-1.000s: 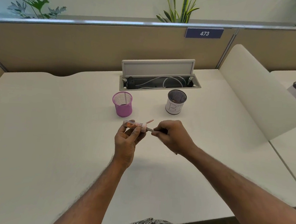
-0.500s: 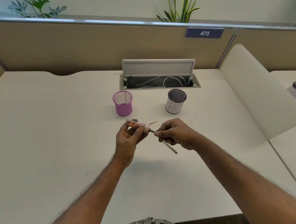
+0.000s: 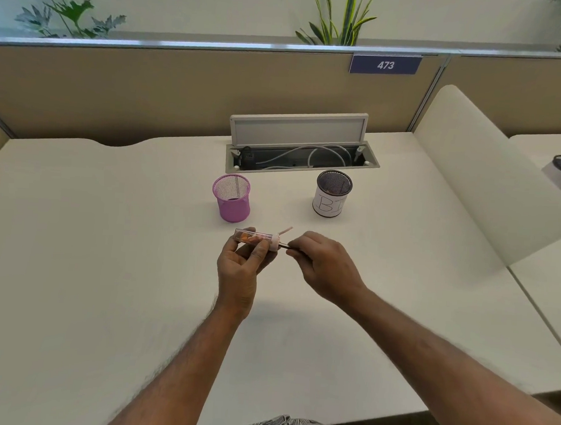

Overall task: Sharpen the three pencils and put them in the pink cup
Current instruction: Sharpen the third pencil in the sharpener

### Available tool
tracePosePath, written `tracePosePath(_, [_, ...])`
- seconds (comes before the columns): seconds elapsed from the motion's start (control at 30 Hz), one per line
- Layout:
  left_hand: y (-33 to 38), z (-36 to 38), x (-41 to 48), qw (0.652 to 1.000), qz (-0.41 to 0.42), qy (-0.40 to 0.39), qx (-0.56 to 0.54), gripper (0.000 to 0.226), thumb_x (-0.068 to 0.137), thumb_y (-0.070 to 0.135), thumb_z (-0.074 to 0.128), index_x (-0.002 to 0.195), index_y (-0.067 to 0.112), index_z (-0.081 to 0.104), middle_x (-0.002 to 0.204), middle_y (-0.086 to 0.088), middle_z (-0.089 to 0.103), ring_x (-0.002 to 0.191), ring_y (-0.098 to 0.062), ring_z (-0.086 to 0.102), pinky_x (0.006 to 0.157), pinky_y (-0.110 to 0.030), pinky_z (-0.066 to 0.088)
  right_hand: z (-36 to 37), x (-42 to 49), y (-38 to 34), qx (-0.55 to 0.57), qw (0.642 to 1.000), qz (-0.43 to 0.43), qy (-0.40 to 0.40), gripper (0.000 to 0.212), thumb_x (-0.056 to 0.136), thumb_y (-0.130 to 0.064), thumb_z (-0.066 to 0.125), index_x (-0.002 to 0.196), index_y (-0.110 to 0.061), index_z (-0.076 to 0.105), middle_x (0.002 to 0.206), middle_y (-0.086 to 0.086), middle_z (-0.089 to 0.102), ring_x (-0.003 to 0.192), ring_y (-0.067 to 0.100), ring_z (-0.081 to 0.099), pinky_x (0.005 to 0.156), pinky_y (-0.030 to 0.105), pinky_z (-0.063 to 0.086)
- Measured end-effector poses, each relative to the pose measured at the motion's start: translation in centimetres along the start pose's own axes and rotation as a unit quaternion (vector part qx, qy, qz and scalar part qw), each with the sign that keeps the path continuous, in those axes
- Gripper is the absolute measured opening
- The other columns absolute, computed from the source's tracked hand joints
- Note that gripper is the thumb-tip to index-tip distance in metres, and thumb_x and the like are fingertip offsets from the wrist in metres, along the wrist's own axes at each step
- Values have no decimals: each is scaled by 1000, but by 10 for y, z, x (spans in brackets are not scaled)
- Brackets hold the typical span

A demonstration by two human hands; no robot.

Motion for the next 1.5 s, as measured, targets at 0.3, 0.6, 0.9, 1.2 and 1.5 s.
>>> tracePosePath(0.3, [-4,-3,1,1000,-7,-3,12,28,90,-4,59,118,-6,52,98,-18,71,96,-30,70,88,-42,56,0,5,7,69,997,36,-27,9,87,-11,66,85,-5,72,65,7,67,57,24,55,54,38,47])
tracePosePath(0.6, [-3,-3,1,1000,-18,-9,18,32,90,-5,59,121,-7,50,98,-20,72,95,-31,70,89,-42,56,8,8,22,153,973,141,-99,17,88,-14,66,71,-11,71,56,-6,63,46,4,49,46,12,33])
tracePosePath(0.9, [-3,-4,0,999,-32,-27,18,34,90,-3,58,123,-3,49,100,-21,72,96,-33,70,91,-43,55,13,7,24,240,927,213,-194,30,92,-16,62,65,-24,68,57,-4,68,46,14,46,47,25,40])
tracePosePath(1.2, [2,-8,2,999,-23,-32,-7,51,80,8,65,125,-7,47,96,-18,73,93,-30,71,89,-41,56,18,-2,37,338,865,276,-247,25,97,-17,56,83,-1,70,63,8,68,38,11,43,37,21,33])
tracePosePath(1.5, [4,-23,11,998,-15,5,-65,31,92,-5,52,123,-4,48,88,-10,72,87,-26,71,84,-35,57,13,-17,56,379,853,304,-191,17,94,-15,60,89,-1,69,72,10,70,51,18,54,48,27,47])
Point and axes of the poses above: each hand's wrist, its own x-axis towards the middle knuckle, its own z-axis out of the palm, y = z × x, the point moved 7 cm from there along x, towards the middle knuckle
